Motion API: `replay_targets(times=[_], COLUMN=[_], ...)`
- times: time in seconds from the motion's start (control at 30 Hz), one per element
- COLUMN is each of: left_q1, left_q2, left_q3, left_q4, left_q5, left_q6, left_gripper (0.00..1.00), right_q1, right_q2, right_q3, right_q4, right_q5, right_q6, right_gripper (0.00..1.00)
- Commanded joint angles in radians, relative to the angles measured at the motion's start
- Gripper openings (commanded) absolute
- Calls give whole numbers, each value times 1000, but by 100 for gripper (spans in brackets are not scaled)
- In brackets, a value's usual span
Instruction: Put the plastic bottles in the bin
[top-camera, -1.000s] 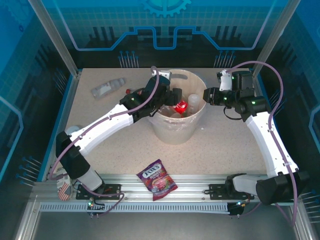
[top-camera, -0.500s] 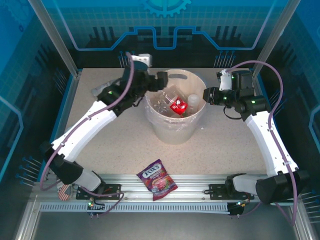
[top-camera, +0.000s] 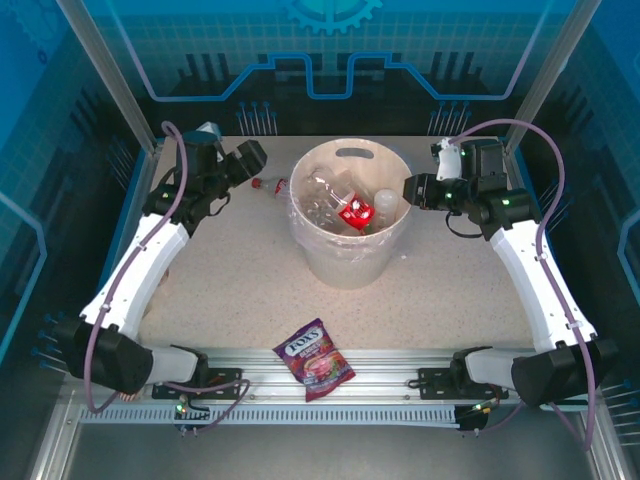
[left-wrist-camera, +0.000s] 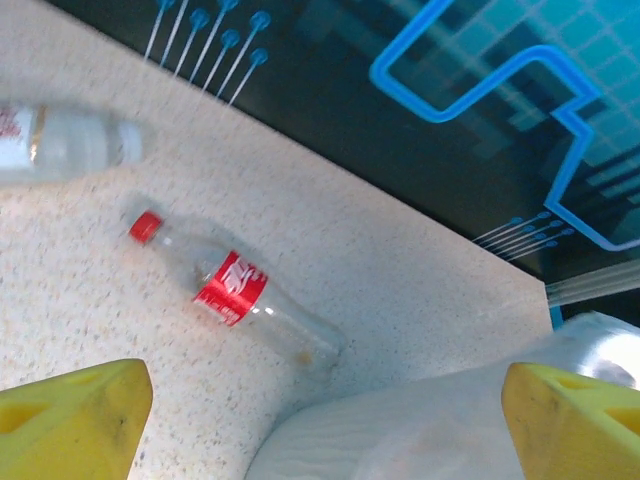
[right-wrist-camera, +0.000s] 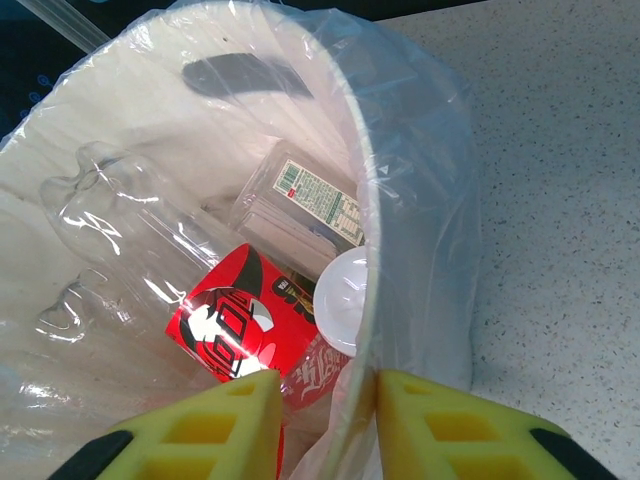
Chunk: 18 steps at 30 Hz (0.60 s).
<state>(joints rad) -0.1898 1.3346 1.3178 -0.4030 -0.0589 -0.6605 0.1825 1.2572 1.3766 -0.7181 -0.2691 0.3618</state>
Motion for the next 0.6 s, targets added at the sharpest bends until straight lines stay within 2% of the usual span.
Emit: replay_targets(times=[0.0,0.17,0.43,0.57], left_q1=[59,80,76,56], left_q2=[43,130,328,443], left_q3=[-68,-102,-78,-26], left_q4=[109,167,224,233], left_q5=[128,104,73,57], left_q6=[-177,-291,-453,-503], left_gripper=[93,95,97,97], right_q1=[23,23,23,24], right_q2=[-1,-12,-30,-28], right_q3=[37,58,57,56], right_q4=[-9,-12,-9,-18], right_q5=[-28,-23,-20,-10], right_q6=[-3,-3,-2,-4], right_gripper=[37,46,78,83])
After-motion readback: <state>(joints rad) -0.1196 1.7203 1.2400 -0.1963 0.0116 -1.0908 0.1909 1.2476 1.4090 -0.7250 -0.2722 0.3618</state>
